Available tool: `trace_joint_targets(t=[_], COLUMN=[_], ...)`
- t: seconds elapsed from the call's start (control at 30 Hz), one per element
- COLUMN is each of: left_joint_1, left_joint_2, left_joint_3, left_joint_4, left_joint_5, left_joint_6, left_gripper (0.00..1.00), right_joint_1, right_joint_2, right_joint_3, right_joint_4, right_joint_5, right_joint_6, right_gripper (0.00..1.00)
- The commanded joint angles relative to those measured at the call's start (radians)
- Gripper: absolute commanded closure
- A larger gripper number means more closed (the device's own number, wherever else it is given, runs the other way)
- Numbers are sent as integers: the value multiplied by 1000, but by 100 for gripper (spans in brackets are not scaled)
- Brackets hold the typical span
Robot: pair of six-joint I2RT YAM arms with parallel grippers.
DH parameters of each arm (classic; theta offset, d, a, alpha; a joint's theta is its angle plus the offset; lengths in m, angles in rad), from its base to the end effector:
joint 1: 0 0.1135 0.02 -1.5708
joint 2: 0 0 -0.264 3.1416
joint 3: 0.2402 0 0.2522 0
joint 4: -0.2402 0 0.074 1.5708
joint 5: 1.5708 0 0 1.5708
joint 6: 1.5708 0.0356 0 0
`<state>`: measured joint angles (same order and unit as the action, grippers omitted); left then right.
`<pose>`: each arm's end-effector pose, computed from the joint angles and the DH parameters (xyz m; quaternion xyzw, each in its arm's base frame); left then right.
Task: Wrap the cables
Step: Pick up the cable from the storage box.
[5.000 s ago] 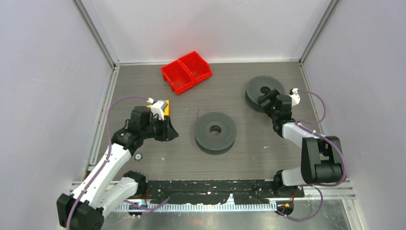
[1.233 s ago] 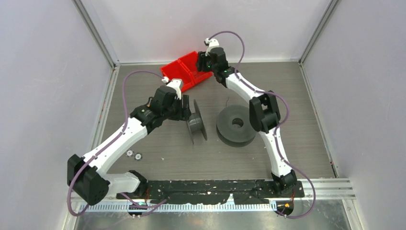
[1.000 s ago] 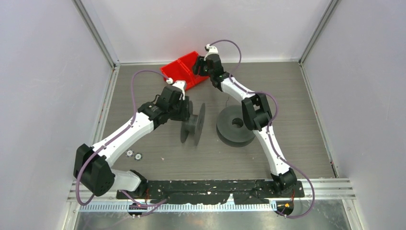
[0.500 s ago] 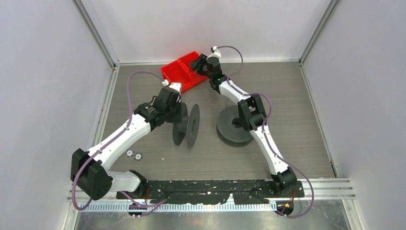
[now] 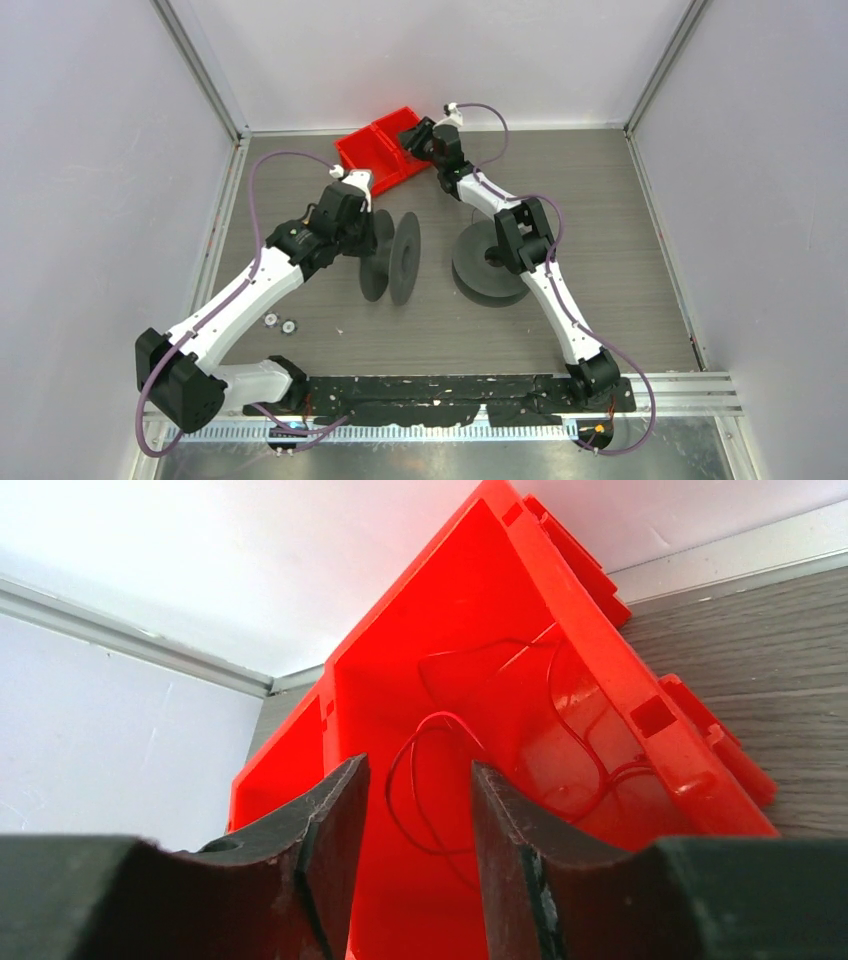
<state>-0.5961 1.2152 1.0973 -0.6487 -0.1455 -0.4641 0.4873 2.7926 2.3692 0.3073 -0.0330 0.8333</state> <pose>0.2156 -0.1401 0.3160 0.0322 0.9177 -0.1396 0.3706 0.5516 0.2936 0.1451 0.1178 0.7376 0.4175 0.5175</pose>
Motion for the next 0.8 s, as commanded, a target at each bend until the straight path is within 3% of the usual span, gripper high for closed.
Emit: trace_joint_targets(t=[0.0,0.13,0.53,0.67,0.77], left_joint_1=[0,-1,1,1,0], left_joint_2=[-43,-87,-130,-129,-129], left_joint_3=[-6,-30,-43,-41,-48], left_joint_4=[38,17,-2,-1,-2], left_joint_5=[29,-6,-23,-33,-38], left_joint_6=[2,22,31,38,39], left_gripper=[100,100,100,100,100], right_joint_1=[2,14,26,30,24], right_joint_2=[-53,5,24,28,-2], right_joint_3=[-42,50,52,58,34], right_joint_4=[67,58,64,83,117], right_joint_5=[60,-14,1,-2,-11], right_joint_6=[-14,-7,46,25,9], right_gripper=[51,51,56,72,91])
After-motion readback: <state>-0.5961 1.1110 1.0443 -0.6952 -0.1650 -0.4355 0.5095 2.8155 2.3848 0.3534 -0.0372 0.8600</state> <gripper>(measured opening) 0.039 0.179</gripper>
